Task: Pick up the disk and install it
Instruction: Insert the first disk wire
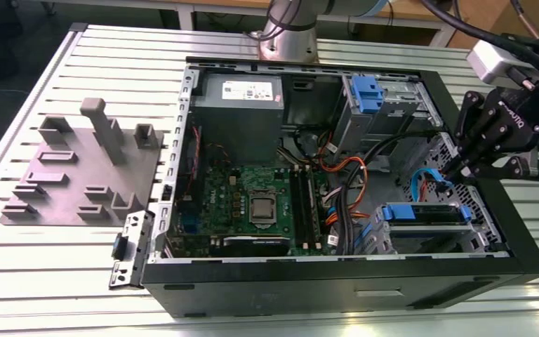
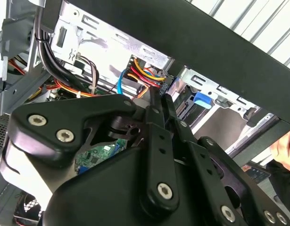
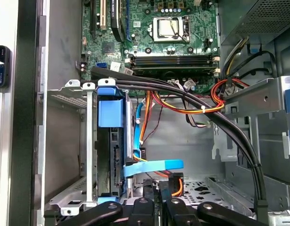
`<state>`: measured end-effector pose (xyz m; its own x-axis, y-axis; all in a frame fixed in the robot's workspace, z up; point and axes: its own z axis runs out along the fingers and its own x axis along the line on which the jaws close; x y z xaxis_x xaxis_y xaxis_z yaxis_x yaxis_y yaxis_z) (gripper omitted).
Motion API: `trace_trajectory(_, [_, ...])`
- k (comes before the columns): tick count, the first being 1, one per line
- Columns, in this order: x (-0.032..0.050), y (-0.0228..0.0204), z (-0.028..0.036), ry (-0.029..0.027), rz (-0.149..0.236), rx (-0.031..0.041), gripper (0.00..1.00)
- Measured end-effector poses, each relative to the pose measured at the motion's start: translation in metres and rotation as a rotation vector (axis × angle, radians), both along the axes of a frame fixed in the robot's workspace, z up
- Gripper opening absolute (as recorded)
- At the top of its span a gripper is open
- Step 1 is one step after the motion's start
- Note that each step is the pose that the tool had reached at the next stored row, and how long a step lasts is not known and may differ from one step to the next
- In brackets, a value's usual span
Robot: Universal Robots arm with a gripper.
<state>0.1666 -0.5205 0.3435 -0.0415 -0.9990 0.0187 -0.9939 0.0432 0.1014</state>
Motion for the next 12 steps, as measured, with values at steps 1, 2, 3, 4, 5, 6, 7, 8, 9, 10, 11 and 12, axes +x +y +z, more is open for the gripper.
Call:
trace_trajectory(1, [0.0000,0.0000,0.0000,0.0000,0.000,-0.0029,0.16])
trace_trajectory(2, [0.0000,0.0000,0.0001,-0.0001,0.000,-0.0051,0.16])
trace_trajectory(3, [0.0000,-0.0001,0.0001,-0.0001,0.000,-0.0054,0.16])
trace_trajectory(4, [0.0000,-0.0001,0.0001,0.0000,0.000,-0.0055,0.16])
trace_trajectory(5, [0.0000,-0.0001,0.0002,0.0000,0.000,-0.0056,0.16])
trace_trajectory(6, [-0.0003,-0.0002,0.0002,0.0000,0.000,-0.0057,0.16])
trace_trajectory(7, [-0.0008,-0.0003,0.0002,-0.0004,0.001,-0.0056,0.16])
trace_trajectory(8, [-0.0019,-0.0003,0.0003,-0.0019,0.002,-0.0056,0.16])
trace_trajectory(9, [-0.0031,-0.0004,0.0004,-0.0045,0.003,-0.0057,0.16])
trace_trajectory(10, [-0.0043,-0.0005,0.0004,-0.0078,0.004,-0.0058,0.16])
trace_trajectory(11, [-0.0053,-0.0005,0.0005,-0.0116,0.005,-0.0062,0.16])
trace_trajectory(12, [-0.0061,-0.0006,0.0005,-0.0166,0.007,-0.0068,0.16])
